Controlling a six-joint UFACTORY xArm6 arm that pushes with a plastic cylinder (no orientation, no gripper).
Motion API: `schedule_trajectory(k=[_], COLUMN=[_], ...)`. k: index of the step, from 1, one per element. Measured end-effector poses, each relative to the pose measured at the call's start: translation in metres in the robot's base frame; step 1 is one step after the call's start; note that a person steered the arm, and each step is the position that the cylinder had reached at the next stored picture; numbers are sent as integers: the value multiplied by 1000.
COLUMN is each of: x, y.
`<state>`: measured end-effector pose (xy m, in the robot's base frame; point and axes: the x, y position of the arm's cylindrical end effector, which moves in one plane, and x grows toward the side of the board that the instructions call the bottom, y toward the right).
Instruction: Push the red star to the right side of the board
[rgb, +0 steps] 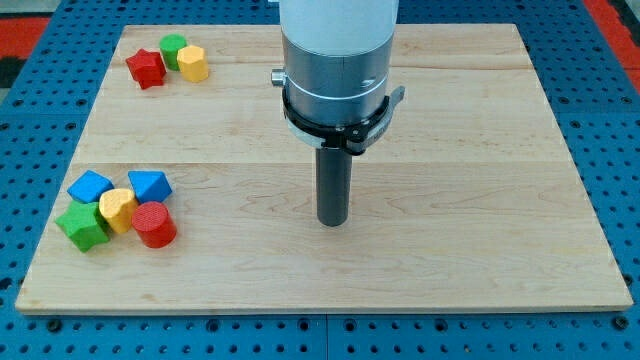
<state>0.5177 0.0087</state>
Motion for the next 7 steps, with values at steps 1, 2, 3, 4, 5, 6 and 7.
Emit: schedule_trajectory(k=[1, 2, 3, 4, 5, 6, 7], x=[0, -2, -53, -74, -75, -108, -121], y=[0, 0, -21, -70, -121, -181, -264])
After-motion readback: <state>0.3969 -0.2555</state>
